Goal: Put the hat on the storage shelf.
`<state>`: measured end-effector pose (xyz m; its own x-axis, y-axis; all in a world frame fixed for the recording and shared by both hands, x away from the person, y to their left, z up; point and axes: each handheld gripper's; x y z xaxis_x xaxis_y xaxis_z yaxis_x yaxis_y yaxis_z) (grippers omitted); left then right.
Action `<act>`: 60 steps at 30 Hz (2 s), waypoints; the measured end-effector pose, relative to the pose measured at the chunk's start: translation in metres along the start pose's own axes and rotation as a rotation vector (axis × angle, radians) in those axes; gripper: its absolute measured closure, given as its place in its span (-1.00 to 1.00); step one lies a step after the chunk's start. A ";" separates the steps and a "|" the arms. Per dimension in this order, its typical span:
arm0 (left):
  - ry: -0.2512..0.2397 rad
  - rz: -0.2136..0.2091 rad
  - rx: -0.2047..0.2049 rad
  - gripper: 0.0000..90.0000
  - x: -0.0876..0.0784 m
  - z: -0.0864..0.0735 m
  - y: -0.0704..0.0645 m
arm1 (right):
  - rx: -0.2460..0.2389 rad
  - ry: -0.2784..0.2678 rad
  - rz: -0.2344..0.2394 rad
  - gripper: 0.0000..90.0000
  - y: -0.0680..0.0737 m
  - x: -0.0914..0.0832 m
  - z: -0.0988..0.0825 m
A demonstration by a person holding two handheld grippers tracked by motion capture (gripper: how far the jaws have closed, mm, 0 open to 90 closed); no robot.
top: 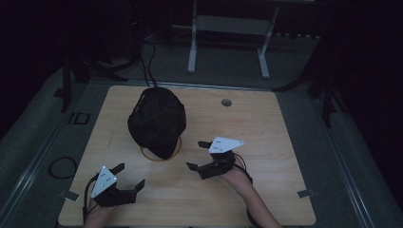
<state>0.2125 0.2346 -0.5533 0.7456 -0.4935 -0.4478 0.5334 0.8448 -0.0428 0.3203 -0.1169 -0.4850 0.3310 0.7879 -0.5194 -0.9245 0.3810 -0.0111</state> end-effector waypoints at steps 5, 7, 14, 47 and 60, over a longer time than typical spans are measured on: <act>-0.001 0.000 0.001 -0.91 -0.001 0.000 0.000 | -0.001 0.009 -0.020 -0.68 0.000 -0.003 -0.011; 0.001 0.002 0.002 -0.91 -0.001 0.000 0.001 | 0.005 0.014 -0.021 -0.68 -0.001 -0.005 -0.017; 0.000 0.000 0.000 -0.91 -0.001 0.000 0.000 | 0.019 0.035 -0.032 -0.68 -0.002 -0.008 -0.036; 0.005 0.001 -0.014 -0.91 0.000 -0.002 0.002 | 0.084 0.131 -0.082 -0.68 -0.014 -0.036 -0.104; 0.011 0.000 -0.013 -0.91 0.000 -0.002 0.003 | 0.113 0.142 -0.126 -0.69 -0.027 -0.048 -0.117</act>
<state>0.2133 0.2378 -0.5553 0.7412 -0.4908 -0.4580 0.5280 0.8476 -0.0539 0.3071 -0.2210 -0.5598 0.4056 0.6577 -0.6348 -0.8478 0.5303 0.0078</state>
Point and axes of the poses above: each handheld gripper's, and its own axes: x roughly forward along the jaws, z roughly out of its top, y roughly to its left, and after that the axes turned 6 degrees about y, right-handed
